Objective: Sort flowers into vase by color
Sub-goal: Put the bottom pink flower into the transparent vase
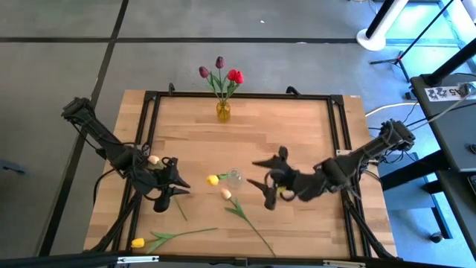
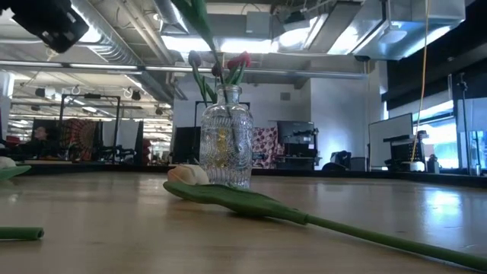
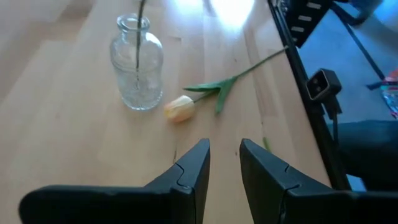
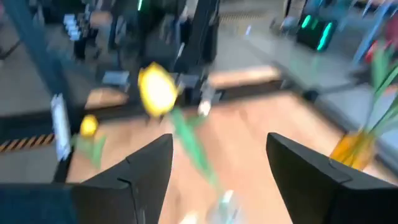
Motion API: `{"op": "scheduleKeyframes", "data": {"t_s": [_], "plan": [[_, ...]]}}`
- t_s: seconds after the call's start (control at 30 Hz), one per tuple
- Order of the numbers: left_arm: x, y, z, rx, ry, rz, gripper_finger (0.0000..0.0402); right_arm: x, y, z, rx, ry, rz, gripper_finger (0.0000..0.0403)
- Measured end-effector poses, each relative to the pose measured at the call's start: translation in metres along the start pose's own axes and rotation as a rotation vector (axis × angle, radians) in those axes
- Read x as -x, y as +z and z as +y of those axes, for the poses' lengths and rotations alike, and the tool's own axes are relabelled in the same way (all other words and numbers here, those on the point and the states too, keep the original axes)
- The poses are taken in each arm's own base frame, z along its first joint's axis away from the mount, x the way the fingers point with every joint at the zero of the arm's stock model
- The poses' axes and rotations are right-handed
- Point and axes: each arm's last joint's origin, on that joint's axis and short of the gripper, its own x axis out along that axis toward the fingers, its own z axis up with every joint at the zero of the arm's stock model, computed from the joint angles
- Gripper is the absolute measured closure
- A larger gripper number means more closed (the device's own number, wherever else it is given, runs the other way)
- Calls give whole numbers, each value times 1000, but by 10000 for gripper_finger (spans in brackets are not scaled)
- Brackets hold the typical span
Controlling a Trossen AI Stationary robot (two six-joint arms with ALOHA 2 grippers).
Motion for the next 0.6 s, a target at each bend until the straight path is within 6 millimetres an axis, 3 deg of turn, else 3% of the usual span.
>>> {"op": "scheduleKeyframes", "data": {"t_s": [0.23, 0.37, 0.6], "plan": [[0, 0, 3, -4, 96, -65, 317, 1, -55, 24, -138, 50, 350, 158], [-4, -7, 8, 5, 183, -98, 317, -19, -99, 43, -157, 4, 512, 161], [-10, -20, 16, 118, 260, -149, 317, -67, -171, 74, -169, 14, 609, 162]]}}
